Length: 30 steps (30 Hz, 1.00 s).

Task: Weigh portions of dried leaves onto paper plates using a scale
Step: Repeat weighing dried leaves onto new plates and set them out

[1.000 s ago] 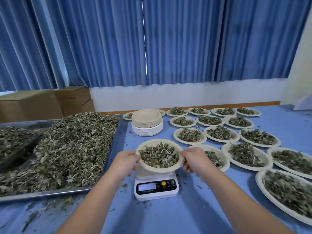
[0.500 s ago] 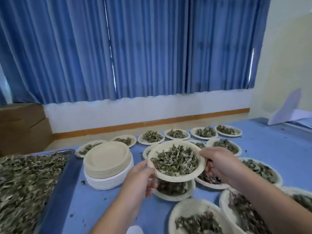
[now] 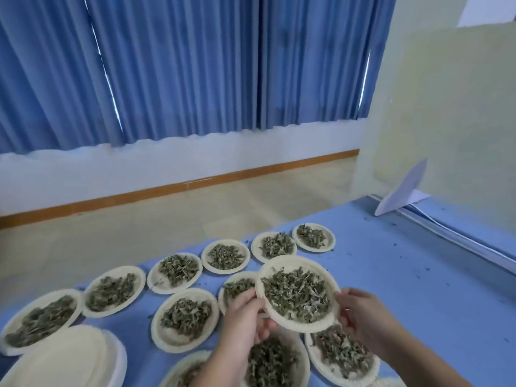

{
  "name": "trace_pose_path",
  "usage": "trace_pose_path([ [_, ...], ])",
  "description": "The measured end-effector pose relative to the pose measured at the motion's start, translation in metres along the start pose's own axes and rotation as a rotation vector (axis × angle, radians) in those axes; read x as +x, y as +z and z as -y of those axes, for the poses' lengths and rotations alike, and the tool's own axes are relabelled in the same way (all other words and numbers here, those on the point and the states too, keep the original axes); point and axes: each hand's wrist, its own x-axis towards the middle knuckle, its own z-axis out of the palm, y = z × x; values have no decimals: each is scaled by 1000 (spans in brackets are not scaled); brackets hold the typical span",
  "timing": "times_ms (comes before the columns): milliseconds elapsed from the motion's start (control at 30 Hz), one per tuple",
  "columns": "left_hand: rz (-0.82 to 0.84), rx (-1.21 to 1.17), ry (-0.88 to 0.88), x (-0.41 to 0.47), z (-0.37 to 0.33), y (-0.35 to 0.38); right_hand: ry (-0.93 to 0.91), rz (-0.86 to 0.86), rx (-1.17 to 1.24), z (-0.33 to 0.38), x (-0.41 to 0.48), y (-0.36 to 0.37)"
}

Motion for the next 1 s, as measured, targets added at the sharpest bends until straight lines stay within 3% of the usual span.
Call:
trace_pose_path([
  [267,-31,76,-103,65,-2,101,118,-113,165,21,67,-89],
  [500,-49,-3,-145,109,8,129,197,-330,282,-13,144,-131],
  [733,-36,-28,-174,130,18,134,287,-450,319,-49,184,-134],
  [1000,-22,10,-142,134,22,131,342,-404,384,-45,203,-115],
])
